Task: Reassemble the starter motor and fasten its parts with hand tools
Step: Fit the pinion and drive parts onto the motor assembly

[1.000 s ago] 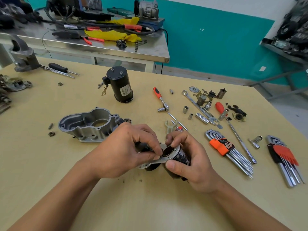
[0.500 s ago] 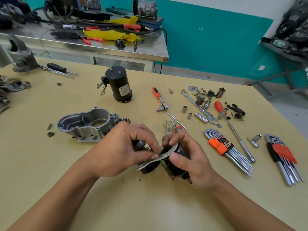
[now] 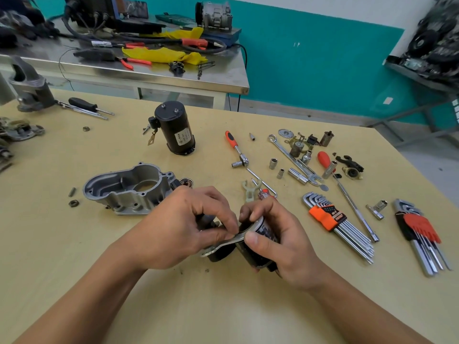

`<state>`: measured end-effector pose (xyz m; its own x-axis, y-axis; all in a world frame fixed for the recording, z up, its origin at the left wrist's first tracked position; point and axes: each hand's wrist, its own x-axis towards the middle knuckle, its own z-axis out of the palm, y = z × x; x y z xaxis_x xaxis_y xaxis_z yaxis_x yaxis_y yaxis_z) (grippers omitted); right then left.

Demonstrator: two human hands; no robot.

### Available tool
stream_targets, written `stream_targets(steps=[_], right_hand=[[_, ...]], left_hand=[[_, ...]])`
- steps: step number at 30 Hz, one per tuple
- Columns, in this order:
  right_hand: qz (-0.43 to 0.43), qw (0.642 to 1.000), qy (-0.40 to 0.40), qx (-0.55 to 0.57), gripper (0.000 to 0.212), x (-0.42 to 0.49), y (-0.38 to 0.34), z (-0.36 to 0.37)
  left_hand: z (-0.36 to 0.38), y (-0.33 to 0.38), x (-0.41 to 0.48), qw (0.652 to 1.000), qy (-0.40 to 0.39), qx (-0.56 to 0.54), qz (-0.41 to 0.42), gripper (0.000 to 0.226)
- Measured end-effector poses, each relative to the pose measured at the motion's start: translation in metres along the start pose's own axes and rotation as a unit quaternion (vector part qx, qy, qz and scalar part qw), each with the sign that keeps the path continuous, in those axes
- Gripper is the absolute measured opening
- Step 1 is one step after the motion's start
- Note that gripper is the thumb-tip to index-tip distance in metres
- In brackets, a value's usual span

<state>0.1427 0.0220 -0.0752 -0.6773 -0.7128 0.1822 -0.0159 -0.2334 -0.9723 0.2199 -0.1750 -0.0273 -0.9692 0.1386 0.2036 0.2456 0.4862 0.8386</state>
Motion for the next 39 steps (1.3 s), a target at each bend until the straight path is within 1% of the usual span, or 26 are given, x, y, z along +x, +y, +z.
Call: stream_targets(steps=[2,5,9,14,18,26,32,37,39], right_hand=[[-0.016,1.0,0.005,-0.015,0.024,-0.0016,0.0002,0.0017],[-0.042,0.998,0.014,-0.048,0.029,-0.0028,0.0009,0.0031],[-0.051,0.998,0.022,-0.04,0.033,-0.005,0.0047,0.0045],[-0.09,0.986,0.061,-0.125,0.045,-0.006,0.009,0.0054],[-0.125,0.969,0.093,-0.194,0.047,-0.0071,0.0089,0.0074],[-0.131,0.949,0.111,-0.266,0.049,-0.0084,0.0028,0.01],[-0.113,0.952,0.111,-0.26,0.049,-0.0086,0.0021,0.0077],[-0.073,0.979,0.095,-0.163,0.058,-0.005,0.0031,0.007],[-0.064,0.983,0.088,-0.146,0.059,-0.0046,0.0024,0.0063]], left_hand=[[0.0001,0.0004,-0.0003,1.0,-0.006,0.005,0.006,0.02],[0.0007,0.0002,-0.0008,1.0,-0.005,0.008,0.01,0.021],[0.0008,-0.0002,-0.002,1.0,0.0,0.012,0.011,0.023],[-0.0003,-0.0008,-0.0027,1.0,0.0,0.009,0.018,0.022],[-0.0005,-0.0017,-0.0023,1.0,0.008,0.007,0.018,0.018],[0.0004,-0.002,-0.0016,1.0,0.016,0.015,0.02,0.018],[0.0008,-0.0019,-0.0017,1.0,0.013,0.02,0.02,0.02],[-0.0004,-0.0041,-0.0007,1.0,0.011,0.004,0.016,0.017],[-0.0004,-0.0047,-0.0006,1.0,0.011,0.0,0.014,0.017]])
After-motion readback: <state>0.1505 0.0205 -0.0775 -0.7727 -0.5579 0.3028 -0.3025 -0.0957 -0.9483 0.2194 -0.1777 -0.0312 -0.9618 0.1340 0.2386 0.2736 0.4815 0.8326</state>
